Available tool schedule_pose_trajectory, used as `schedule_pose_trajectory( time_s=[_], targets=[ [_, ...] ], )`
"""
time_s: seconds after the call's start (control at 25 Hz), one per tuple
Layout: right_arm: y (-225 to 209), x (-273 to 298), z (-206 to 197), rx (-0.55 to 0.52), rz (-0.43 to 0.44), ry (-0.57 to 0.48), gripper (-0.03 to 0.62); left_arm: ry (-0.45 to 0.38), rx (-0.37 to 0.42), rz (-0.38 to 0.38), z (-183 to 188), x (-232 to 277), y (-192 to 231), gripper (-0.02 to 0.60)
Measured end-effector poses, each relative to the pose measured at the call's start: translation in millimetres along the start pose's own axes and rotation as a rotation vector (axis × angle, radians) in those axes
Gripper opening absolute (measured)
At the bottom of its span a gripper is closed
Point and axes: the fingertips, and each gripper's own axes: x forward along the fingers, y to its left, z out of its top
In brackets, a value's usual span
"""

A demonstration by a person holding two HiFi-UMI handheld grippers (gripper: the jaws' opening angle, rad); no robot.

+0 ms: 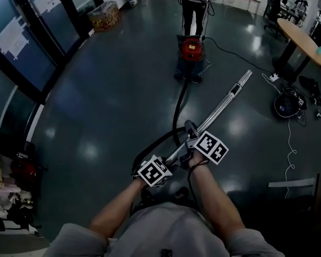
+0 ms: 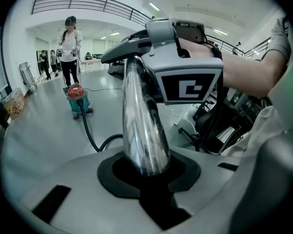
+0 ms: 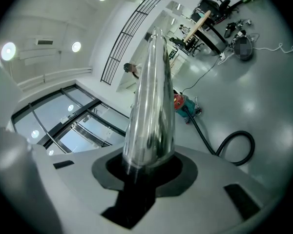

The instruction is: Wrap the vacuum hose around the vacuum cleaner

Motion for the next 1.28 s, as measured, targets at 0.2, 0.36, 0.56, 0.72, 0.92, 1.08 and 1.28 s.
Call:
schedule_pose_trajectory(
  time_s=[0.2,0.36,0.56,0.72,0.92,1.08,1.28],
  targets=[
    [-11.1,-5.1,0.8,0.017,-0.016,-0.004,0.091,0.009,0.016,-0.002,-0.3,7.6,-4.5,0.103],
    [-18.5,-8.2,10.4,0.026,-0.021,-0.014,0.092,0.002,0.003,-0.001,11.1,14.1,-7.9,0.103],
    [-20.3,-15.1,15.9,0.040,-0.008,0.009,0.096,0.019,0.020,0.010,20.9,17.6,-14.9,0.103],
    [-21.0,-16.1,13.4,0.037,-0.018,0.031,0.095,0.030,0.033,0.022,24.5,16.3,-15.7,0.103],
    [-26.1,-16.8,18.9,0.021,-0.024,0.038,0.069,0.026,0.022,0.005,27.6,25.3,-18.4,0.104],
    [-17.4,-10.6,21.2,-0.026,-0.018,0.036,0.065,0.017,0.061,-0.063,26.0,25.3,-17.1,0.106],
    [1.7,7.1,34.0,-0.108,-0.048,0.001,0.064,0.070,0.100,-0.175,-3.3,4.9,7.7,0.154]
  ],
)
